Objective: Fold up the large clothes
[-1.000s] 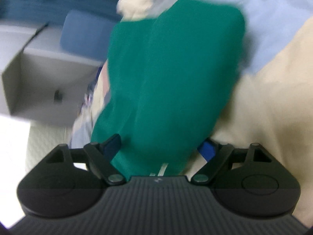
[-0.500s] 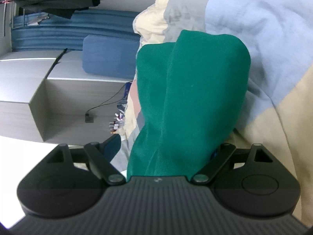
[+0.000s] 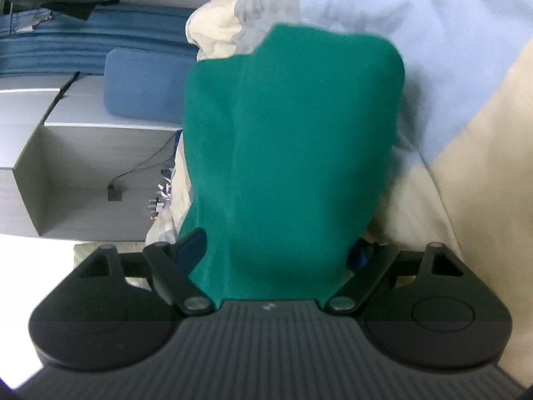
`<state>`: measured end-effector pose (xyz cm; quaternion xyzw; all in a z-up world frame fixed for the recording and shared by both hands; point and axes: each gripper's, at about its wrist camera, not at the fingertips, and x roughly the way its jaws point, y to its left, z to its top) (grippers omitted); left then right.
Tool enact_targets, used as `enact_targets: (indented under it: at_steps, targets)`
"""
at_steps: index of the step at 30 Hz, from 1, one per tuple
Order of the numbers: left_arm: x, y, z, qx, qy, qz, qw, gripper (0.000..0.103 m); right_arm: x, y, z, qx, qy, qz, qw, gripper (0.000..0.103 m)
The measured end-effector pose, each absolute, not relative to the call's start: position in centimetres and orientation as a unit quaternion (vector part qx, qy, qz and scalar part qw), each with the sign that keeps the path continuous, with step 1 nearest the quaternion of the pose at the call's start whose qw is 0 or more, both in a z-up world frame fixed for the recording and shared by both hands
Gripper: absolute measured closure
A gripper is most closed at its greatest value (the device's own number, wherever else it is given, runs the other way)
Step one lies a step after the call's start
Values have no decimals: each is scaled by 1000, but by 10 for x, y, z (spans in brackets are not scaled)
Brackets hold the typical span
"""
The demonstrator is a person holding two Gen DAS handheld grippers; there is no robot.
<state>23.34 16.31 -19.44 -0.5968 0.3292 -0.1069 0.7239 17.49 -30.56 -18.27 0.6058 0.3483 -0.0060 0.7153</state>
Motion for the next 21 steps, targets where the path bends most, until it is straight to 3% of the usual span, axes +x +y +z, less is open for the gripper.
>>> enact_targets:
  at_steps: [1,2,5,6,9,12,21]
  targets:
    - [235,162,-195,-590,331,-104,729,11,179,-303,-180,598,348,-2,722,18]
    - [236,160,-194,-581,332,-98,737,18,183,-300,-177,589,347,3,730,21]
    - [233,163,-192,-563,337,-93,749,44,191,-298,-173,565,353,3,746,56]
    - [230,166,-191,-566,332,-94,749,54,192,-299,-170,554,354,4,754,63]
    - [226,165,-179,-544,315,-93,772,66,189,-295,-158,525,348,17,776,75]
    - [217,167,-165,-524,305,-92,790,70,180,-290,-142,498,336,37,798,80]
    - [161,174,-112,-484,318,-106,809,71,132,-288,-104,480,327,74,811,80]
